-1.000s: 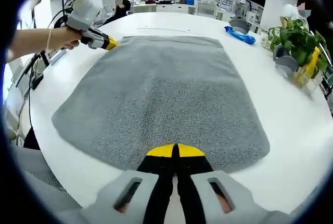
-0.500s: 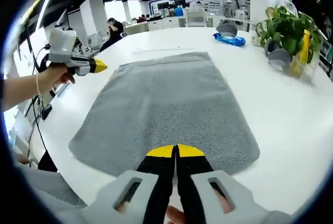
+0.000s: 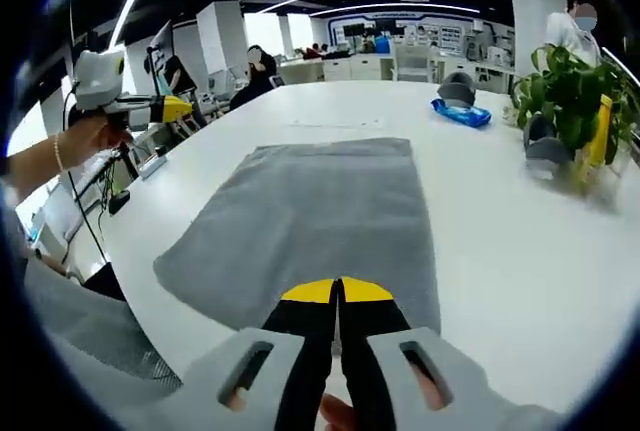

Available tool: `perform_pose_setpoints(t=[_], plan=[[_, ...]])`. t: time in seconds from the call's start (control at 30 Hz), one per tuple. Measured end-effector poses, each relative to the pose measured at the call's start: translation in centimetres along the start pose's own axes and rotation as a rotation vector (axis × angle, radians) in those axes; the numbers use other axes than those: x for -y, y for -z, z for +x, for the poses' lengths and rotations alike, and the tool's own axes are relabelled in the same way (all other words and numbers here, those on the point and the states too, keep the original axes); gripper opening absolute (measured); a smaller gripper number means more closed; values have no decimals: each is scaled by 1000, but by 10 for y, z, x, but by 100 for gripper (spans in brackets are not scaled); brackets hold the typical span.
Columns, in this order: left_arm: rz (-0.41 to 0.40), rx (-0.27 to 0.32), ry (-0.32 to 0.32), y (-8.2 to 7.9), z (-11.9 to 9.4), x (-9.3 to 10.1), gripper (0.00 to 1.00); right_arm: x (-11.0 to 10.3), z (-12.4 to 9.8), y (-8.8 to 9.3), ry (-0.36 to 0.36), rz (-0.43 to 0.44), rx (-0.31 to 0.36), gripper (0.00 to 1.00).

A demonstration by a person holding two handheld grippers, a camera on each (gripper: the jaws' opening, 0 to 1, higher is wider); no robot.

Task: Fold the towel on the table until its edges align and the towel forms a compact rectangular stack.

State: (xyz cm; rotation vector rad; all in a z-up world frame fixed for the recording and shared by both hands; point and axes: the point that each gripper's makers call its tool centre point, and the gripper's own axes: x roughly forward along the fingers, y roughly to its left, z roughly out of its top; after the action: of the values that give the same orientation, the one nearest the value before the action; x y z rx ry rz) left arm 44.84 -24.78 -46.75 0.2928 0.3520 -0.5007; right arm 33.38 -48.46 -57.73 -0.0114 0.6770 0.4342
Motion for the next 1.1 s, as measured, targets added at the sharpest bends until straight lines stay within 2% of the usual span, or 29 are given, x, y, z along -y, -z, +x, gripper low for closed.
perform_pose_setpoints(t=[0.1,0.23,0.3,0.4,0.47,0.6,0.67,0.77,0.83,0.93,1.03,1.1], plan=[[29,46,-10,-35,4,22,1,-1,-3,-3,-37,-44,-8,0],[58,92,-2,-67,11,49,1,1,-7,-12,-75,-148,-14,0],[69,100,-3,-76,14,57,1,2,-10,-18,-88,-149,-4,0],[27,122,8,-88,22,71,1,5,-14,-27,-110,-144,19,0],[14,130,12,-91,23,78,1,7,-15,-30,-124,-144,27,0],[0,134,21,-87,23,92,3,7,-15,-30,-150,-161,37,0],[-14,129,28,-78,25,94,7,6,-11,-29,-172,-175,44,0],[-98,149,37,-65,20,93,12,7,-4,-26,-195,-197,45,1],[-122,163,65,-60,16,93,13,6,-1,-26,-211,-218,49,4],[-161,197,189,-49,5,100,18,5,6,-25,-253,-249,43,9],[-91,205,243,-31,-10,101,23,5,11,-18,-277,-271,21,10],[-26,166,246,-12,-17,99,23,8,13,-13,-276,-303,14,11]])
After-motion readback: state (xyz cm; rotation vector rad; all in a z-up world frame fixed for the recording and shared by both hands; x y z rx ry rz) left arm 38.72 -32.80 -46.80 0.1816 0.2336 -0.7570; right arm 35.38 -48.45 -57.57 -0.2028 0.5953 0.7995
